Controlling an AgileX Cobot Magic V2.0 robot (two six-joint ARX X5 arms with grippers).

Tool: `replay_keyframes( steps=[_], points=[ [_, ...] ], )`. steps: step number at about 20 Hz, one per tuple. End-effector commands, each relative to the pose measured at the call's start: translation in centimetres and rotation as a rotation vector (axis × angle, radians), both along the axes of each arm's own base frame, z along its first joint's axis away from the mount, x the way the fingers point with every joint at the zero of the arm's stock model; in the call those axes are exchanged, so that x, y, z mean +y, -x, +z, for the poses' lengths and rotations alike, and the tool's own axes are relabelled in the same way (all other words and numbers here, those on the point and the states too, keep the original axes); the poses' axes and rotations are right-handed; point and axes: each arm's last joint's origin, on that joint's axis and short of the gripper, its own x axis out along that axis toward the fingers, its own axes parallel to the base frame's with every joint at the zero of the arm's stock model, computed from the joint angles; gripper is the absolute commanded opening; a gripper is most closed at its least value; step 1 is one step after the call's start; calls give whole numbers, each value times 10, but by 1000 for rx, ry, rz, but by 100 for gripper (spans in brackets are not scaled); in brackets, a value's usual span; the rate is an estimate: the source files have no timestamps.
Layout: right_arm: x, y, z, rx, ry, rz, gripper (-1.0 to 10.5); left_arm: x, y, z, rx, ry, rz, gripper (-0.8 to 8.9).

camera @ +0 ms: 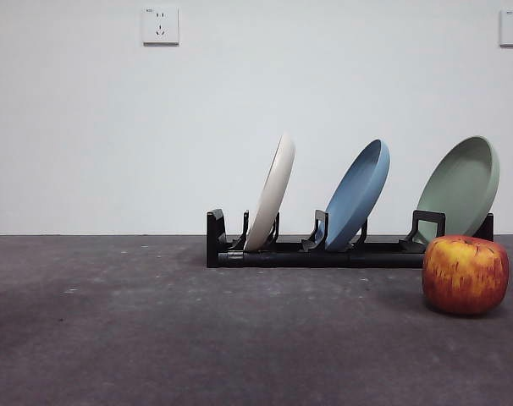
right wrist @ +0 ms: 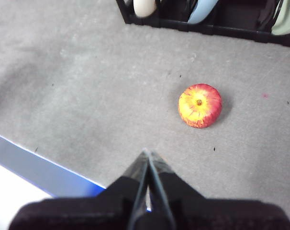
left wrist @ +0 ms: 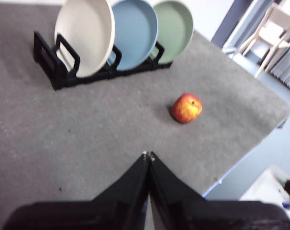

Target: Take the yellow plate from the plate rack,put the plate on the table,take the apple from the table,put the apple in the plate

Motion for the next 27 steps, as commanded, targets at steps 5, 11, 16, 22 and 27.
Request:
replay_keyframes(
  steps=[5,11,16,22,27],
  points=[
    [0,-2,1,0,-11,-6,537,0,-1,-1,4,-11,-9,534],
    [1,-3,1,2,-16,-10,634,0,-13,2,-2,10,1,532],
    [1,-9,1,17,-21,-14,634,-7,-51,14,-63,72,-15,532],
    [2,-18,-2,58,-23,-19,633,-47,-133,27,-87,45,-70,530],
    [2,-25,-4,89,-21,-19,631,-103,-212,25,-89,11,-111,530]
  ],
)
